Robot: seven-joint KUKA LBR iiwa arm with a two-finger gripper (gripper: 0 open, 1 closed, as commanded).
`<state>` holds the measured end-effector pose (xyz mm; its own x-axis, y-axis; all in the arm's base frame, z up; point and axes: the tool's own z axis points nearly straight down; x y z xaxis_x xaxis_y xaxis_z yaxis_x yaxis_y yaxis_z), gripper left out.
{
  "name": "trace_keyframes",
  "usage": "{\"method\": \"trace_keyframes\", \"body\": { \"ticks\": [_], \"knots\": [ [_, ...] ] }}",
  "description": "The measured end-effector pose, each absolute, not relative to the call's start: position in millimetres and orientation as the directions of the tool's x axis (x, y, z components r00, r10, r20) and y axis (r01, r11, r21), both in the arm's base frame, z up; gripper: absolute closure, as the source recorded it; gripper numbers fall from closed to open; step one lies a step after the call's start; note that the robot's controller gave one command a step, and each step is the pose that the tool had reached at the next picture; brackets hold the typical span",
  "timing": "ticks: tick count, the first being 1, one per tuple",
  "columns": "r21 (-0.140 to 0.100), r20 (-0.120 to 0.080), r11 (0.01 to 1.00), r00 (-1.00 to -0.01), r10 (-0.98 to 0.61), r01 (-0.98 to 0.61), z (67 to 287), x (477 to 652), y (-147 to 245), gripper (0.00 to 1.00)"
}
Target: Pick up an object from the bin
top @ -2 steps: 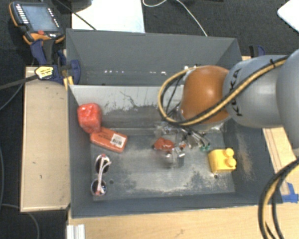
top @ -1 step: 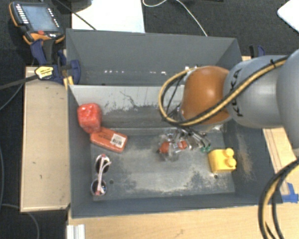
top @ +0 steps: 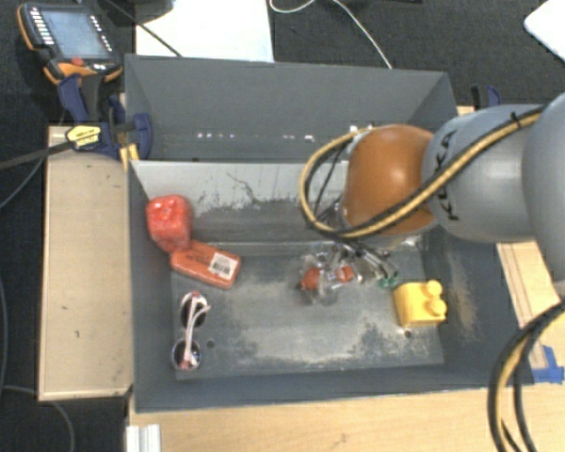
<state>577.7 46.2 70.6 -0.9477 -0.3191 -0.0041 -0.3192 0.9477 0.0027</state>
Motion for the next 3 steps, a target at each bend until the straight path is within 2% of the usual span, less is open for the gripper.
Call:
{"method": "trace_keyframes", "body": {
  "ticks": [1, 3],
  "knots": [
    [0.004, 0.0, 0.948, -0.948, -0.318, -0.318, 76, 576.4, 46, 1.0],
    [0.003, -0.006, 0.949, -0.949, -0.316, -0.316, 97, 578.0, 46, 1.0]
  ]
}}
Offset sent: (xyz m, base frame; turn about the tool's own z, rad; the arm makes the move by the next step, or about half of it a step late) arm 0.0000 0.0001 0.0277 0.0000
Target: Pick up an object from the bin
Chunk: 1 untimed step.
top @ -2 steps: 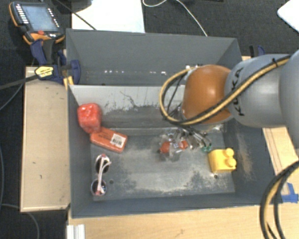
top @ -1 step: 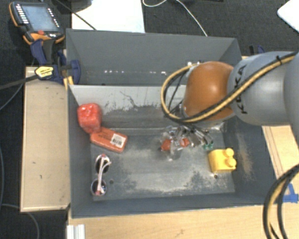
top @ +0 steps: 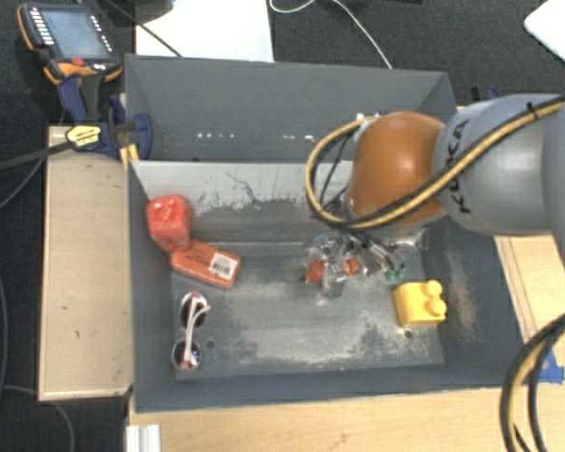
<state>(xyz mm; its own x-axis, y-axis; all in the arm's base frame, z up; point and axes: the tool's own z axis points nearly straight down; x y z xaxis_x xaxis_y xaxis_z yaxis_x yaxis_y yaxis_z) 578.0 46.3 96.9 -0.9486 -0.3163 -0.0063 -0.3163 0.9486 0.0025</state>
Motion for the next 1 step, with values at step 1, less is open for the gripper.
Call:
{"method": "trace_keyframes", "body": {
  "ticks": [1],
  "knots": [
    [0.004, -0.002, 0.949, -0.949, -0.315, -0.315, 107.5, 576.6, 46.4, 1.0]
  ]
}}
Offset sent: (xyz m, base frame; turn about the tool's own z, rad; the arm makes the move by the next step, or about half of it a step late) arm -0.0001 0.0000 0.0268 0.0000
